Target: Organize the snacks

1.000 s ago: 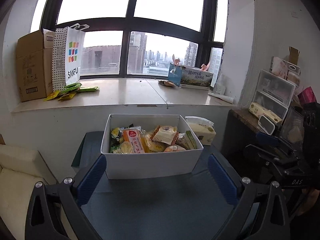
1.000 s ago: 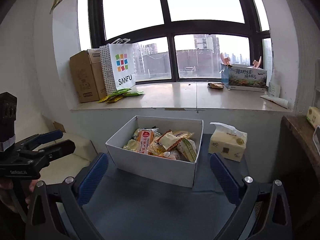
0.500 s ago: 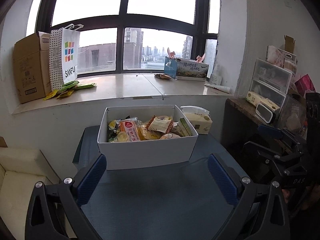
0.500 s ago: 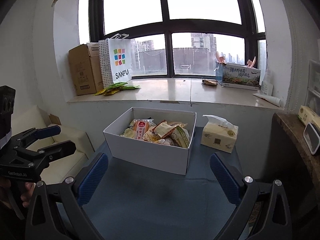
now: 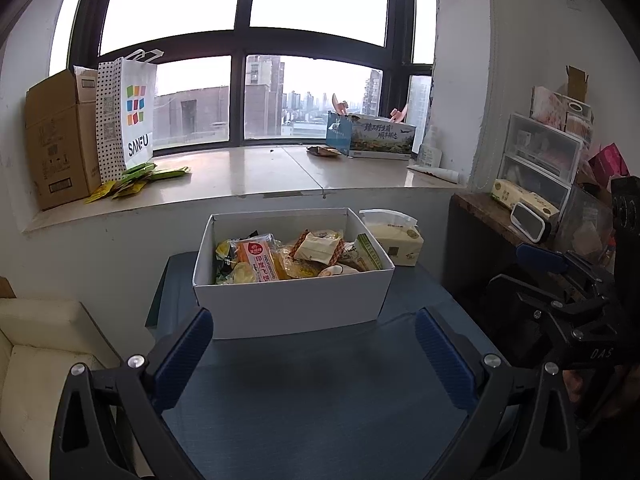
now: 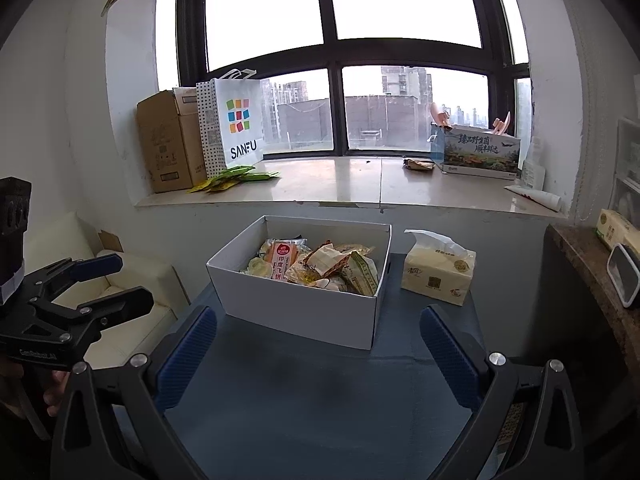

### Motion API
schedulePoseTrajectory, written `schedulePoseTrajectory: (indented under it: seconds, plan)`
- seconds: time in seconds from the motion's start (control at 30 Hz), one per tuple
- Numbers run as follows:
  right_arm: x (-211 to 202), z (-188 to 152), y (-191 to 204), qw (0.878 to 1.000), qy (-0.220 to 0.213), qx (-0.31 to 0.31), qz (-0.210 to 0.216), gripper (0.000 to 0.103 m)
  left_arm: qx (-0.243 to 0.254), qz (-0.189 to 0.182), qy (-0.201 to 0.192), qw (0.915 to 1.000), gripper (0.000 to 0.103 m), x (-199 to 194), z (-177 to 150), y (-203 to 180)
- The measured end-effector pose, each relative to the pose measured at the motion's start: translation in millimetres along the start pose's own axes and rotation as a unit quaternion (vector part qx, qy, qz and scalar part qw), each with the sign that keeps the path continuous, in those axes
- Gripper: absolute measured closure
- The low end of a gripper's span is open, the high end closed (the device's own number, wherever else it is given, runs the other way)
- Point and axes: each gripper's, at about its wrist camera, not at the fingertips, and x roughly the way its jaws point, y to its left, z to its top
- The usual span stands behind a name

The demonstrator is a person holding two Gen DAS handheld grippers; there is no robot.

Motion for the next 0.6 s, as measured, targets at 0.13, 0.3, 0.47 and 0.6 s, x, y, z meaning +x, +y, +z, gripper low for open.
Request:
schedulePoseTrajectory:
  seconds: [0.13, 0.3, 0.47, 0.6]
  plan:
    - [0.1, 0.0, -0.8, 1.000, 0.001, 0.001, 0.000, 0.000, 0.001, 0.002, -0.001, 1.0000, 0.000, -0.7, -0.3, 0.0]
    - [0.0, 0.6, 0.7, 1.000, 0.002, 0.000, 0.002, 0.000, 0.002, 0.002, -0.001, 1.0000, 0.000, -0.6, -0.3, -0.9]
    - [1.0, -0.2, 2.6, 1.000, 0.002, -0.004, 0.004, 0.000, 0.001, 0.002, -0.001, 1.0000, 0.000, -0.6, -0.6, 0.5]
    - [2.2, -0.2, 2.4, 1.000, 0.004, -0.003, 0.003, 0.000, -0.002, 0.002, 0.000, 1.0000, 0.000, 0.2, -1.4, 1.6]
